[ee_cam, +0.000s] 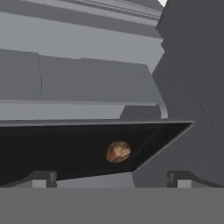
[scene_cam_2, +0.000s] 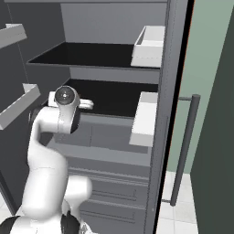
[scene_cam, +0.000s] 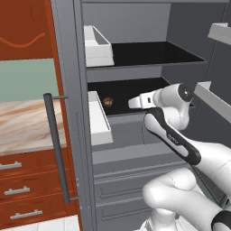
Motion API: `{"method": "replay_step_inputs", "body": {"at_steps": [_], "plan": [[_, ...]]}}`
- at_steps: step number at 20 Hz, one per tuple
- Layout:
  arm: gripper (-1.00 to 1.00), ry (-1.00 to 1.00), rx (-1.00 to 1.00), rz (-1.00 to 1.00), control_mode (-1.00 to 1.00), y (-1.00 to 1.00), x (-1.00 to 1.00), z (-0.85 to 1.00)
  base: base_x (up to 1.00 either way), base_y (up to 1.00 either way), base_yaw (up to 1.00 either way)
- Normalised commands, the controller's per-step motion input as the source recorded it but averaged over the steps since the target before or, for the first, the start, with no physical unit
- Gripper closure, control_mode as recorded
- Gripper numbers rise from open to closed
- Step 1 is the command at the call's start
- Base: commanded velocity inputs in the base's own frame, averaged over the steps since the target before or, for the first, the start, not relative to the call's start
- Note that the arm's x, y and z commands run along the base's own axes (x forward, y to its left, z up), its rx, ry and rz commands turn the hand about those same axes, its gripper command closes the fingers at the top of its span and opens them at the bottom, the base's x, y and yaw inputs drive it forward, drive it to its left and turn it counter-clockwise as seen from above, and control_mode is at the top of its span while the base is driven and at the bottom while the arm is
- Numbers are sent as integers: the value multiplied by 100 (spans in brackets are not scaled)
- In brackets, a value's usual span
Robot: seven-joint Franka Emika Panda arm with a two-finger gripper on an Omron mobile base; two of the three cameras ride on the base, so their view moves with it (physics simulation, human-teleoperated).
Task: Gather the squash and potato from the fridge and place them on a tray on the dining counter. Then gather the chicken drumstick and steak from the fridge and place them on the other tray.
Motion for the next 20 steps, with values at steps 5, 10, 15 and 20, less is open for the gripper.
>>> {"method": "replay_step_inputs", "body": {"at_steps": [5, 10, 15, 20], "plan": [[-100, 5, 0, 0, -100, 22, 44, 0, 0, 0, 0], [-100, 9, 2, -3, -100, 25, 43, 0, 0, 0, 0], [-100, 9, 0, -4, -100, 24, 36, 0, 0, 0, 0], [-100, 5, 0, -2, -100, 21, 32, 0, 0, 0, 0]]}}
